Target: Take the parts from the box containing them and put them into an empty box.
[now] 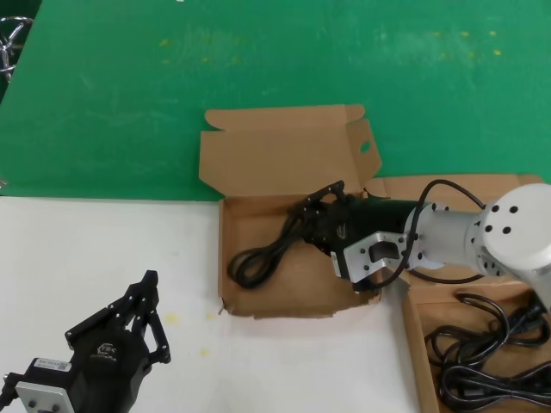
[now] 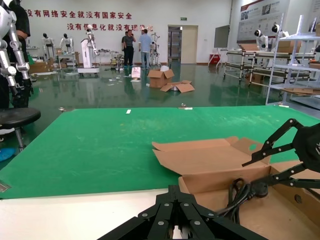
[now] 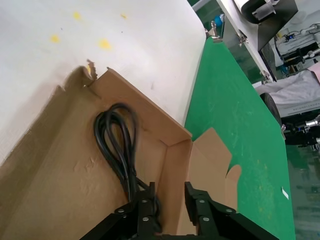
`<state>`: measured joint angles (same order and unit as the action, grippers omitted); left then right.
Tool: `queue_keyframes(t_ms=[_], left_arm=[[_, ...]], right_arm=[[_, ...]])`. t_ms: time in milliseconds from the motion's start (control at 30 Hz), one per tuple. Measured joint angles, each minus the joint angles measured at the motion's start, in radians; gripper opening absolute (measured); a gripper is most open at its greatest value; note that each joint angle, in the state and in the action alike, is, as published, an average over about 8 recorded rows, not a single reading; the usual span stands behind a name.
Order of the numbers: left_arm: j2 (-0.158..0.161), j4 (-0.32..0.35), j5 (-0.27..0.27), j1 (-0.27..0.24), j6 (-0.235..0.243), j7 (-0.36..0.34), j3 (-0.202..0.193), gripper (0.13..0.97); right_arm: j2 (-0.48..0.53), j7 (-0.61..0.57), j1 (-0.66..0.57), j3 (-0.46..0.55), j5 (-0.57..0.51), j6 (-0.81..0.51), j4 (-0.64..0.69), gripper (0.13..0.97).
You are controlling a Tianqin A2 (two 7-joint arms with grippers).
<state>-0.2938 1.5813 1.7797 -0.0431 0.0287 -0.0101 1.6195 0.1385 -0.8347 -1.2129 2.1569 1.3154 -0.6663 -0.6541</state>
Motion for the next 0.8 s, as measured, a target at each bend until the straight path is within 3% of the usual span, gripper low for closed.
queue_keyframes(t_ms=[167, 333, 467, 800], left_arm=[[0.0, 0.0, 0.0, 0.0, 0.0, 0.0, 0.0, 0.132], [0.0, 0.0, 0.0, 0.0, 0.0, 0.0, 0.0, 0.132], [0.0, 0.0, 0.0, 0.0, 0.0, 0.0, 0.0, 0.132], [0.0, 0.0, 0.0, 0.0, 0.0, 0.0, 0.0, 0.132]], right_arm=[[0.018, 0.064, 0.009, -0.007, -0.009, -0.009, -0.039, 0.264], [0.034, 0.235, 0.048, -0.088, -0.078, -0.058, -0.14, 0.349], [0.025, 0.408, 0.104, -0.234, -0.187, -0.127, -0.269, 0.4], [-0.067, 0.848, 0.237, -0.668, -0.427, -0.318, -0.619, 0.624]])
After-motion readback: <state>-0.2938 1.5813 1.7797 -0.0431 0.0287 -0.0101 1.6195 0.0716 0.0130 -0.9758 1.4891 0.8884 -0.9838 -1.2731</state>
